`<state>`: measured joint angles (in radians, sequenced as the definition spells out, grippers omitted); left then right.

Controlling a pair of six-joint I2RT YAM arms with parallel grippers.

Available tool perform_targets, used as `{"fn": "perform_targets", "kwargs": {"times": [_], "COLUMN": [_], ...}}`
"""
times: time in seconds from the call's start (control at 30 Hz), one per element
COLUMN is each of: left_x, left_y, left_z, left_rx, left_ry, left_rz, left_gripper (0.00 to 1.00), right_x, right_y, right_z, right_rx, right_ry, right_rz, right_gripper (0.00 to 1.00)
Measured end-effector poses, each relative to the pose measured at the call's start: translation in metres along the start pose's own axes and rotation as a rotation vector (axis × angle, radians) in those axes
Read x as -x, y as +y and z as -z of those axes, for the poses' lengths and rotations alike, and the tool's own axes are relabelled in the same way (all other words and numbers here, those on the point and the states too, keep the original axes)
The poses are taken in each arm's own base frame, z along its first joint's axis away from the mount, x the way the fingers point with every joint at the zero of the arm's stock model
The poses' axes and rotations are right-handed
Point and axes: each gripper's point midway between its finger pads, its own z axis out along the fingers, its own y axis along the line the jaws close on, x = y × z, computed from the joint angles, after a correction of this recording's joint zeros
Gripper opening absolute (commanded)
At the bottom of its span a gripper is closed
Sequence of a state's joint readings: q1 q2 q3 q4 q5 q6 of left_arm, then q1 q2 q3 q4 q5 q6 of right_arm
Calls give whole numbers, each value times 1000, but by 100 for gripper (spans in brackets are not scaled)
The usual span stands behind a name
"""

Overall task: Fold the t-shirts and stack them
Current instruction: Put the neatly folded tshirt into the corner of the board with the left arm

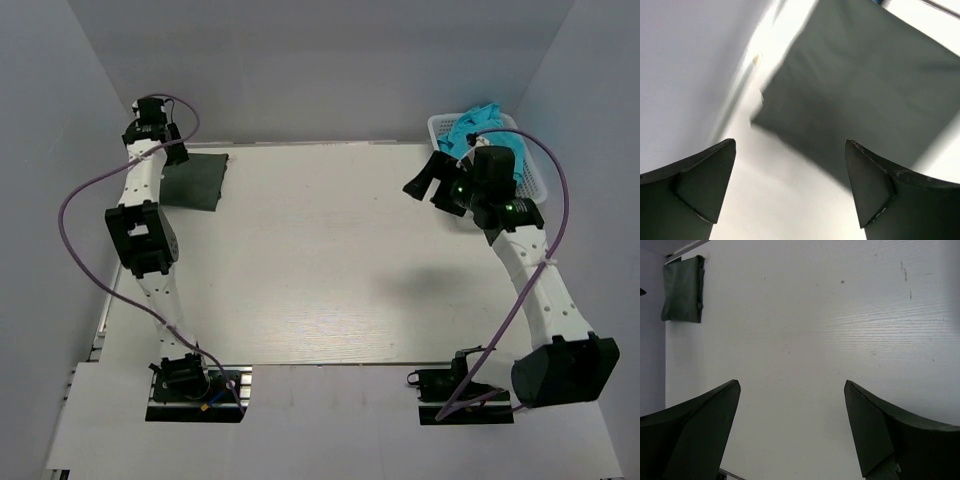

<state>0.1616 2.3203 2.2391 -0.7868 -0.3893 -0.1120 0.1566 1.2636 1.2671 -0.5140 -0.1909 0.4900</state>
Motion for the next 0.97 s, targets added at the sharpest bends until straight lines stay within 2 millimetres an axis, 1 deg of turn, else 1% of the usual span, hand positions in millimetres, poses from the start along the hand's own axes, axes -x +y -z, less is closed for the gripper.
{"fn": "perform_targets", "kwargs": {"times": [0.07, 0.13, 0.17, 0.2, 0.23, 0.3, 0.4, 0.47, 0.53, 0.63, 0.73, 0.8, 0.87, 0.97], "left_x": [-2, -5, -8, -16, -26, -50, -102, -124, -140, -162, -189, -200, -204, -203], "left_y": [0, -3, -5, -7, -12, -25, -47, -51, -44, -30, -22, -20, -19, -17], "left_z": [37, 82, 100, 131, 155, 197, 256, 288, 315, 339, 349, 352, 352, 351], "left_rx": [-60, -129, -161, -195, -235, -336, -526, -623, -698, -766, -814, -832, -832, -819], "left_ry": [15, 10, 12, -1, -6, -30, -33, -55, -101, -164, -185, -181, -176, -182], "left_rz": [45, 102, 128, 146, 162, 177, 135, 108, 101, 110, 108, 105, 100, 91], "left_gripper": [100, 100, 100, 100, 100, 100, 100, 100, 100, 100, 100, 100, 100, 100], "right_x": [-7, -18, -26, -34, -42, -59, -82, -94, -107, -130, -149, -159, -162, -153], "right_y": [2, 0, -2, -4, -6, -11, -16, -20, -24, -31, -39, -43, -44, -40], "right_z": [9, 15, 17, 18, 18, 19, 19, 20, 23, 27, 29, 31, 34, 39], "right_rx": [22, 41, 46, 52, 58, 69, 87, 96, 101, 113, 117, 116, 122, 144], "right_ry": [-11, -11, -5, 5, 14, 38, 83, 95, 104, 119, 126, 125, 108, 56], "right_rz": [6, 9, 9, 7, 5, -1, -14, -18, -23, -37, -52, -65, -66, -52], "right_gripper": [90, 90, 90, 90, 90, 90, 90, 90, 90, 90, 90, 90, 90, 90]}}
